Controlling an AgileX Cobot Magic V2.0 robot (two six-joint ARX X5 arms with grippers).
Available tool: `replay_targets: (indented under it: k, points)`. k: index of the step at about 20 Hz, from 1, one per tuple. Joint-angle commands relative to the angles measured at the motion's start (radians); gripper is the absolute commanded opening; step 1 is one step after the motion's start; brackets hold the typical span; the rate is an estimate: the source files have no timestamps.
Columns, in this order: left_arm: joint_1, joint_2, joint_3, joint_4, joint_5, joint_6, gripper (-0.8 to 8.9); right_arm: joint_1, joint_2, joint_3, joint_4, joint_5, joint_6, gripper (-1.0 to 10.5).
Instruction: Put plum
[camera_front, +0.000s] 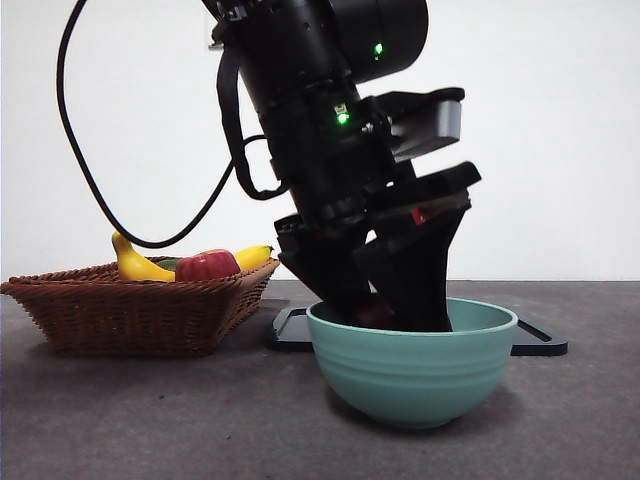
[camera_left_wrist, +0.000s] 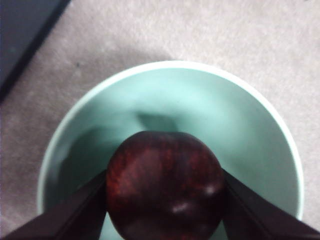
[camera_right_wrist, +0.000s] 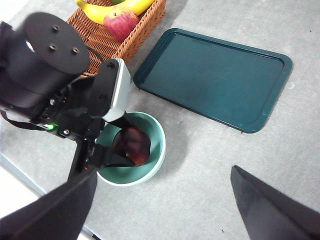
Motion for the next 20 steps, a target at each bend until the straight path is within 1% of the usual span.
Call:
replay_targets:
  k: [1,8,9,11,15,18,20]
  points:
    - [-0.020,0.026,0.019,0.006,-0.002,0.013,3.43,0.005,0.005,0.020,0.005,-0.003,0.011,4.3]
    - [-0.024,0.014,0.034,-0.003,-0.002,0.005,3.47,0.005,0.004,0.020,0.004,-0.004,0.010,4.3]
    - [-0.023,0.010,0.034,-0.004,-0.002,0.005,3.53,0.005,0.004,0.020,0.003,-0.004,0.010,4.3]
    - [-0.023,0.000,0.034,-0.014,-0.002,0.005,4.08,0.005,0.004,0.020,0.000,-0.004,0.010,4.3]
    - [-0.023,-0.004,0.034,-0.039,-0.002,0.005,4.13,0.005,0.004,0.020,-0.002,-0.004,0.010,4.3]
    - [-0.021,-0.048,0.045,-0.064,-0.002,0.005,4.10,0.005,0.004,0.020,-0.002,-0.004,0.010,4.3]
    - [-0.011,-0.116,0.050,-0.050,-0.002,0.004,4.09,0.005,0.004,0.020,-0.002,-0.003,0.010,4.3]
